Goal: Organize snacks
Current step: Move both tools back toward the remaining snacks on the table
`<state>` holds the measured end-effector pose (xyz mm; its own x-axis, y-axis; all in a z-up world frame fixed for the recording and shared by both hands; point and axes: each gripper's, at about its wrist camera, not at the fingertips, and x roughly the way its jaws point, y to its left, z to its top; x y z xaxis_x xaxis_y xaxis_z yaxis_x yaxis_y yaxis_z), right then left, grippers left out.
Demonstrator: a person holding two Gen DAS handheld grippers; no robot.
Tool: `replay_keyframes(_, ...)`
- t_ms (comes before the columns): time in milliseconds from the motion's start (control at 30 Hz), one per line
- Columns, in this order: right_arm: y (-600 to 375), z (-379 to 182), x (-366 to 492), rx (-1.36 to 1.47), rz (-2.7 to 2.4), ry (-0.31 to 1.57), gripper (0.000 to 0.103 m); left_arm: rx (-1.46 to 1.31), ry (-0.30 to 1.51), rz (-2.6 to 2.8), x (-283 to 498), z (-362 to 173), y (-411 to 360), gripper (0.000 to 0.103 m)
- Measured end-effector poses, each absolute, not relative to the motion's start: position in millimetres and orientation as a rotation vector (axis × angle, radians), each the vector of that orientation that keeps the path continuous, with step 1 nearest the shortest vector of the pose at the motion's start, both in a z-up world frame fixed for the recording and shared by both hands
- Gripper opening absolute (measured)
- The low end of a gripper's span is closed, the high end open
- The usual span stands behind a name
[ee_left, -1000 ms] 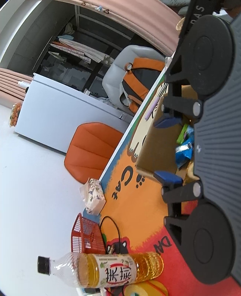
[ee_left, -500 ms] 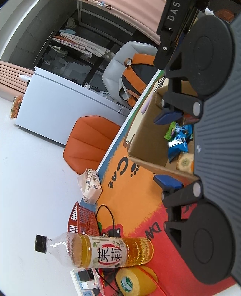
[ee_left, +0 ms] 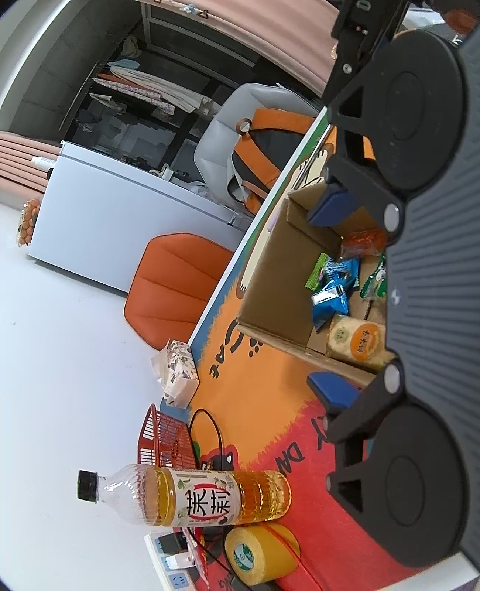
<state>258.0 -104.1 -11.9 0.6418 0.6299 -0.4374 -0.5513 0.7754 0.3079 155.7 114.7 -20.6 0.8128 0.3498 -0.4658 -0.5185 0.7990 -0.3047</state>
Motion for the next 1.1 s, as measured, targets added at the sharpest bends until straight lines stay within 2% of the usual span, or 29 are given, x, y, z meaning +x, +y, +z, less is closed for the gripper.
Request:
replay_keyframes(133, -117, -14, 257, 0.154, 0.657, 0.559, 0.077, -0.427, 0.403, 0.473, 153, -19, 106, 0.088)
replay_keyframes(200, -123, -15, 256, 0.160, 0.649, 0.558, 0.086, -0.424, 0.409, 0.467, 153, -19, 101, 0.089)
replay_keyframes(400, -143, -17, 250, 0.152, 0.630, 0.544, 0.097, -0.404, 0.423, 0.445, 154, -21, 83, 0.093)
replay_keyframes(667, -173, -24, 249, 0.171, 0.579, 0.548, 0.102, -0.378, 0.435, 0.410, 155, -21, 62, 0.094)
replay_keyframes(1100, -215, -32, 246, 0.199, 0.512, 0.550, 0.103, -0.348, 0.443, 0.337, 161, -22, 26, 0.094)
